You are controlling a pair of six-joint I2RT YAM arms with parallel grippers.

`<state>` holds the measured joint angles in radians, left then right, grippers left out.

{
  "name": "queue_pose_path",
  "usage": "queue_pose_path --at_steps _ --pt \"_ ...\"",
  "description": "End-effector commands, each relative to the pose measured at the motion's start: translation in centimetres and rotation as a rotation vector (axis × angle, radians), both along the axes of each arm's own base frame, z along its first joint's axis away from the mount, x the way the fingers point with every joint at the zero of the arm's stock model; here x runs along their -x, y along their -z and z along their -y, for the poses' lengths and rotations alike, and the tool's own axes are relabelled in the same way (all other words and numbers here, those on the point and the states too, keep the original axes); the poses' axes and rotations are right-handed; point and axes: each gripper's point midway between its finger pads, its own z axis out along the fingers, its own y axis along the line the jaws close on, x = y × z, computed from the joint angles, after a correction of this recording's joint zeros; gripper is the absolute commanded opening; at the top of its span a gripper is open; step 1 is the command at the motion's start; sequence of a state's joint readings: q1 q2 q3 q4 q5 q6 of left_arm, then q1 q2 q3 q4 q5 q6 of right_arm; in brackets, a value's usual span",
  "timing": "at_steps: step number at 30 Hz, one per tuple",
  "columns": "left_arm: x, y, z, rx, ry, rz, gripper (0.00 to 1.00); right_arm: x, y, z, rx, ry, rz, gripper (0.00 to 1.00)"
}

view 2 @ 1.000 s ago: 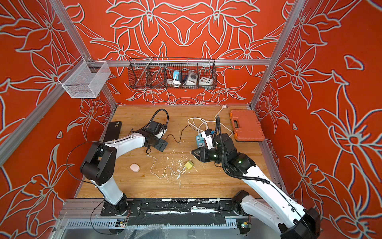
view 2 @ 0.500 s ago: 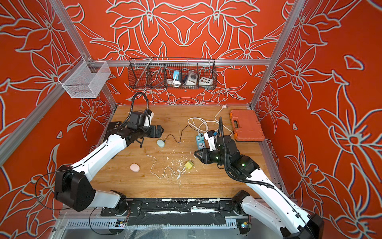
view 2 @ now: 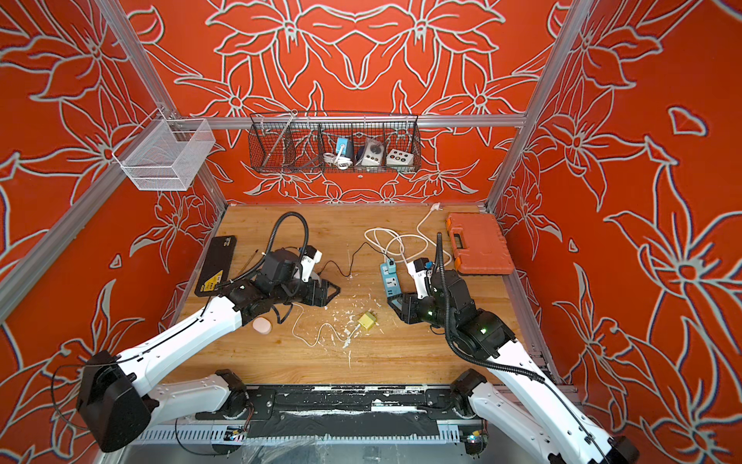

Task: Charge the bluetooth headset
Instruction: Pick up the plug from the center of the board.

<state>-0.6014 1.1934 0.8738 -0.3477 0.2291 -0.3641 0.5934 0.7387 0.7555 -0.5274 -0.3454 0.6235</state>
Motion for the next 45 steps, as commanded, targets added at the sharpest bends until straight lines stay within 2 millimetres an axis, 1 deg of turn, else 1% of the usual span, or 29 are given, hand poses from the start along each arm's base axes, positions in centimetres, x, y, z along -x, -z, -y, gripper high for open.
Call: queue_pose_path --at_steps 1,7,10,15,18,23,29,34,39,41,45 --pt "0.8 2.2 0.3 -0.118 -0.008 -0.025 0.85 -0.1 1.0 1.2 0.032 0.051 -0.015 0.4" --pt "1.7 4.6 3.4 -0.289 0.062 -0.038 0.85 -0.1 1.8 2.6 0.055 0.113 -0.032 0.42" --pt "1.6 5.7 4.2 -0.378 0.073 -0.06 0.84 0.0 2.0 3.3 0.059 0.141 -0.029 0.43" --pt "2.0 6.9 6.6 -0.45 0.12 -0.085 0.81 0.3 2.6 4.3 0.061 0.182 -0.033 0.44" --pt "2.3 8.0 7.6 -0.493 0.131 -0.104 0.81 0.4 2.9 4.6 0.06 0.196 -0.038 0.44" --pt "2.4 10.3 8.5 -0.579 0.144 -0.142 0.79 0.6 3.3 4.8 0.056 0.205 -0.045 0.44" --pt "2.2 12.1 9.7 -0.608 0.153 -0.16 0.79 0.7 3.7 5.0 0.053 0.212 -0.051 0.44" --pt "1.6 13.3 10.0 -0.651 0.147 -0.173 0.77 0.8 4.1 4.9 0.046 0.211 -0.065 0.44" --pt "1.6 14.4 10.1 -0.67 0.145 -0.193 0.74 0.9 4.2 4.9 0.042 0.212 -0.067 0.44" --pt "1.6 14.7 10.3 -0.668 0.151 -0.199 0.72 0.9 4.3 4.8 0.041 0.211 -0.07 0.44" --pt "1.3 14.8 10.6 -0.669 0.146 -0.194 0.72 0.9 4.4 4.5 0.024 0.206 -0.078 0.44"
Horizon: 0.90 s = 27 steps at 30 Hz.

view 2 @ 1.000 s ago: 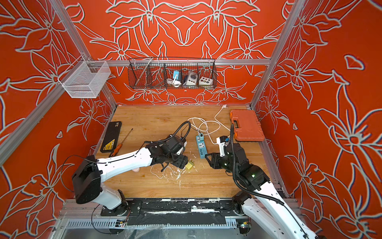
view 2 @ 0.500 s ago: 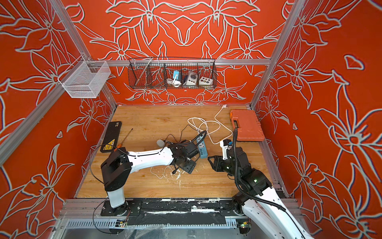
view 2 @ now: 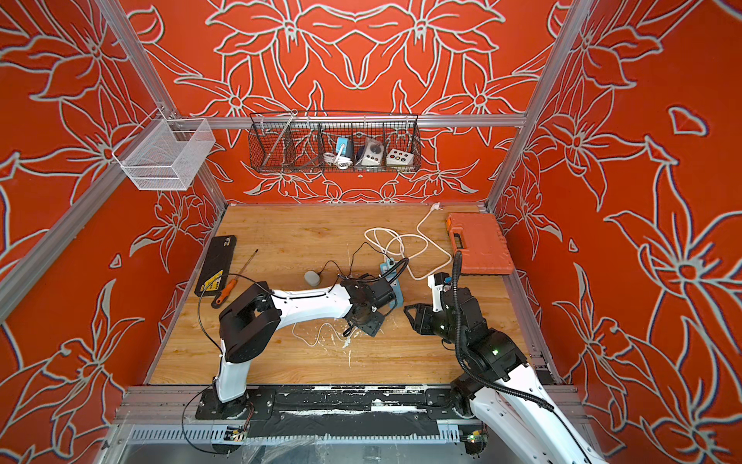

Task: Charge the bluetooth headset
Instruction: Pick up the plug from the center of the board.

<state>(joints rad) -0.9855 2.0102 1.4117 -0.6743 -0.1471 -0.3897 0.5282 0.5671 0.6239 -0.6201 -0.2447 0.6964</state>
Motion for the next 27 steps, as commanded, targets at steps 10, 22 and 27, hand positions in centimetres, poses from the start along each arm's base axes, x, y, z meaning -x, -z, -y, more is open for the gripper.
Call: queue_pose_path --at_steps 10,22,27 --pt "-0.1 0.9 0.3 -0.044 -0.001 -0.026 0.54 0.1 0.8 0.1 -0.03 0.024 -0.026 0.44" --pt "-3.5 -5.3 -2.3 0.12 -0.138 -0.004 0.32 -0.6 -0.1 -1.5 -0.093 -0.026 0.013 0.45" --pt "-5.9 -9.7 -4.3 0.224 -0.212 0.049 0.31 -1.4 -1.5 -2.9 -0.128 -0.085 0.065 0.52"
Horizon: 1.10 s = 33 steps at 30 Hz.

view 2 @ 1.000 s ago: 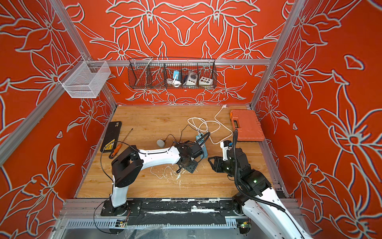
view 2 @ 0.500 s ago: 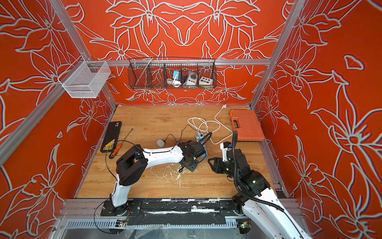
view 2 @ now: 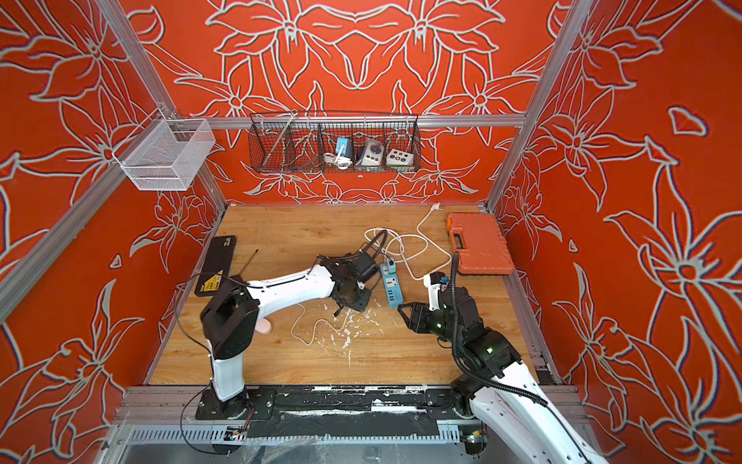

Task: Charge the bluetooth headset
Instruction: Pick up the plug from the center of the board.

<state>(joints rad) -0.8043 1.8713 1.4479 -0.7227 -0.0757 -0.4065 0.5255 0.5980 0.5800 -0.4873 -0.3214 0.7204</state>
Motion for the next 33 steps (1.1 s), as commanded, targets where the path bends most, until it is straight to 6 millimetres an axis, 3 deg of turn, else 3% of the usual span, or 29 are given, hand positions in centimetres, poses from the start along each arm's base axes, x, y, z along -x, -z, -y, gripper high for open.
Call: queue_pose_path --at_steps 1,7,14,23,33 --pt "-1.0 -4.2 -1.0 0.099 -0.055 0.039 0.31 -0.9 -1.8 -1.3 -0.053 -0.045 0.068 0.53" --pt "-2.3 -8.0 -2.5 0.212 -0.155 0.075 0.31 -2.2 -4.0 -3.1 -0.126 -0.082 0.173 0.54" --pt "-3.3 -10.7 -3.3 0.337 -0.266 0.095 0.32 -3.0 -5.7 -5.1 -0.129 -0.092 0.338 0.6" --pt "-3.6 -13.1 -3.9 0.458 -0.351 0.093 0.32 -4.4 -6.4 -8.0 -0.147 -0.091 0.51 0.65" --pt "-2.9 -13.7 -3.6 0.541 -0.403 0.051 0.32 -6.5 -7.3 -12.1 -0.185 -0.101 0.617 0.68"
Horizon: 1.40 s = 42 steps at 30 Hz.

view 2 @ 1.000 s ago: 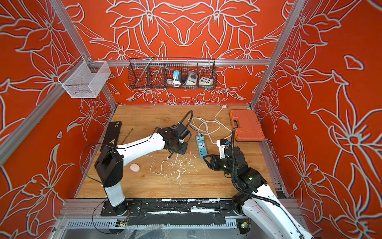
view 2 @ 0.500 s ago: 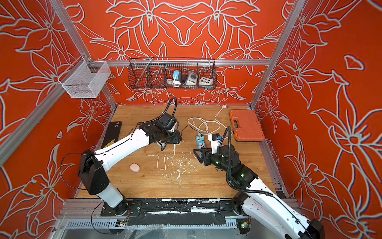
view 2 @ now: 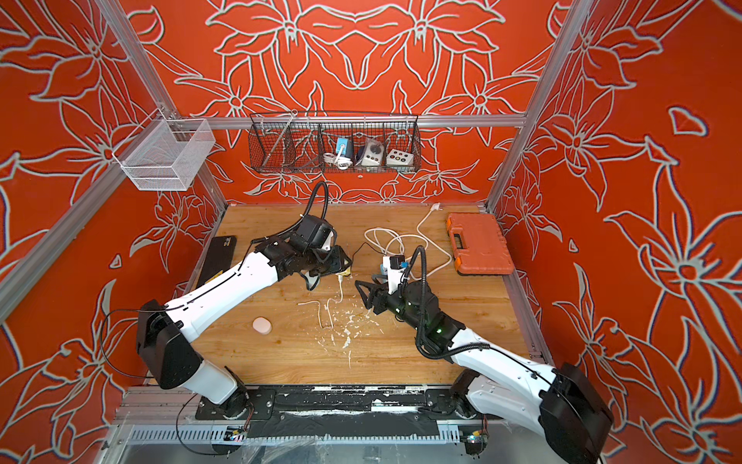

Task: Charge the bluetooth headset
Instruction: Pick up the plug from the center of the board.

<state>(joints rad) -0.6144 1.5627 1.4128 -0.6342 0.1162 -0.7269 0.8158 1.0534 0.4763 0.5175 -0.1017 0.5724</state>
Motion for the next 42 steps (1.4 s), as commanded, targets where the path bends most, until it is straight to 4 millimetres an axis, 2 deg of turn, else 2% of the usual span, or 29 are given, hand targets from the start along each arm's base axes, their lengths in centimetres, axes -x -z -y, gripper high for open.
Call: queue_pose_path --at_steps 1,10,17,33,38,41,42 --pt "0.3 -1.3 0.2 0.077 -0.033 -0.003 0.32 -1.0 -3.4 -1.3 -0.079 0.016 0.114 0.68" --pt "0.8 -1.6 0.1 0.13 -0.07 -0.02 0.32 -1.7 -3.7 -4.3 -0.116 -0.034 0.126 0.65" --pt "1.1 -2.3 0.1 0.169 -0.082 -0.014 0.32 -2.8 -3.0 -5.1 -0.116 -0.01 0.101 0.64" --pt "1.7 -2.4 0.0 0.22 -0.106 -0.025 0.33 -3.6 -2.8 -6.0 -0.146 -0.002 0.072 0.32" --pt "1.8 -2.6 0.0 0.241 -0.112 -0.022 0.33 -3.5 -2.4 -6.7 -0.145 -0.027 0.045 0.39" --pt "1.8 -2.5 0.1 0.245 -0.116 -0.025 0.33 -3.5 -2.5 -6.8 -0.154 -0.03 0.047 0.38" --pt "1.8 -2.6 0.1 0.249 -0.115 -0.023 0.32 -3.5 -2.6 -6.8 -0.154 -0.037 0.047 0.4"
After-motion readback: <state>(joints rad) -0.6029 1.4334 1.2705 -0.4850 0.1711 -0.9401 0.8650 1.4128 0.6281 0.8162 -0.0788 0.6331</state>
